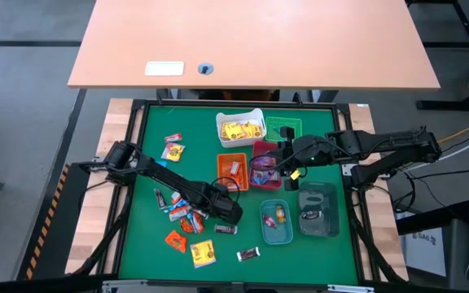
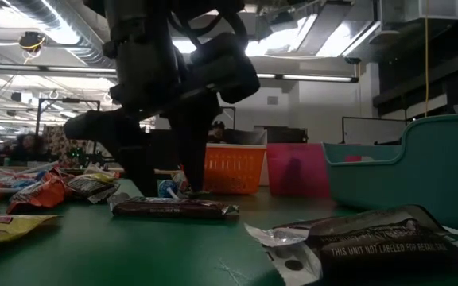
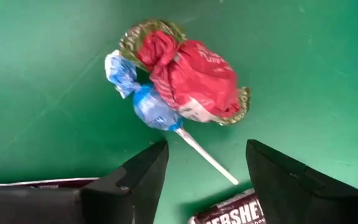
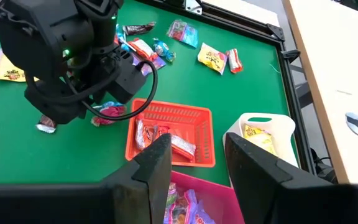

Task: Sort candy
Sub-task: Put the blue lollipop into the green basket

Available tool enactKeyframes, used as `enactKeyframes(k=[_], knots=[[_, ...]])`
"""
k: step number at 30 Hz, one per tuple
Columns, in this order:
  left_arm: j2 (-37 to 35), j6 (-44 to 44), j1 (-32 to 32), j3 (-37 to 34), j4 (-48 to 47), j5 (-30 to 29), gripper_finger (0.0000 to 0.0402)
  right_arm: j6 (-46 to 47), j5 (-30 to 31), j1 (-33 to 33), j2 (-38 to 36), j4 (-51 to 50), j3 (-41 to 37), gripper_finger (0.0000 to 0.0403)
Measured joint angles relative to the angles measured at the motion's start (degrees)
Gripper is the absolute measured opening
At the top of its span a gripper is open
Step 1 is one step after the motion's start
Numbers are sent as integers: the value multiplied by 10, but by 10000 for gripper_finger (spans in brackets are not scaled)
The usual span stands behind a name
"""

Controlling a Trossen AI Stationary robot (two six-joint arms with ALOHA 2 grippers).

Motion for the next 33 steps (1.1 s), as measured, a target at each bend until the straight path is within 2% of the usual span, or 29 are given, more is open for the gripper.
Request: enactKeyframes(k=[13, 23, 29, 33], knots=[[0, 2, 0, 0, -62, -5, 95, 0, 0, 0, 0, 0, 0, 150], [0, 54, 0, 0, -85, -5, 9, 0, 0, 0, 0, -1, 0, 150], [-2, 92, 0, 0, -86, 1, 2, 0, 0, 0, 0, -20, 0, 150], [-15, 116, -1, 0, -89, 26, 1, 0, 1, 0, 0, -34, 0, 150]])
